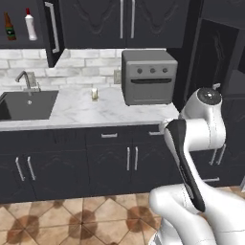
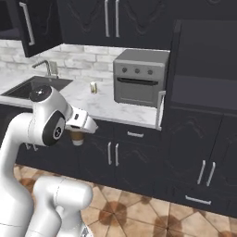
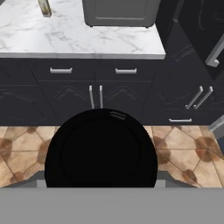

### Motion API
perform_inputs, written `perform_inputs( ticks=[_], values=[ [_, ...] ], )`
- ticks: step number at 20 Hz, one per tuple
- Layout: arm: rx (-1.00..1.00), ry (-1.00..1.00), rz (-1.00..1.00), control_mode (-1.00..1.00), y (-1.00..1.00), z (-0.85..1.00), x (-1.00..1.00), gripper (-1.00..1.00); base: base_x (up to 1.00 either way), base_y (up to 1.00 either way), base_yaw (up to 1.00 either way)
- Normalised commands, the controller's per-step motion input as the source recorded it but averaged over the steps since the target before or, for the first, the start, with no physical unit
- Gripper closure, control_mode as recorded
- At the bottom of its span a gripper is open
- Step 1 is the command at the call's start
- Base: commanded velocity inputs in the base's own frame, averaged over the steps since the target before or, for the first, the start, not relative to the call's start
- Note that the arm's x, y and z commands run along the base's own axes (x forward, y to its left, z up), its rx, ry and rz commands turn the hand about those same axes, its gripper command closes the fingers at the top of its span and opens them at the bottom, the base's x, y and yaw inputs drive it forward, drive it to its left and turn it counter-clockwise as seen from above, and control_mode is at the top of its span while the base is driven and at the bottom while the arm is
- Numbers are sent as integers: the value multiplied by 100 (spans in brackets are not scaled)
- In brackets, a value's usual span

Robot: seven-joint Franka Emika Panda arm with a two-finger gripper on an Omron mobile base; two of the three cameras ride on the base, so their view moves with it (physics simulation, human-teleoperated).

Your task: Sort all alcoholic drinks to one cabinet, and non-alcoholic drinks to the other.

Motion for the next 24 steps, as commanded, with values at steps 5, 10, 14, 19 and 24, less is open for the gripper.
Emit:
perform_inputs(
  ticks=[5,10,14,19,24],
  values=[
    [0,0,0,100,0,0,0,100,15,-74,0],
    [0,0,0,100,0,0,0,100,43,-35,0],
    [0,0,0,100,0,0,0,100,15,-17,-21],
    [0,0,0,100,0,0,0,100,37,8,-51],
    [0,0,0,100,0,0,0,100,9,47,-66]
  ],
)
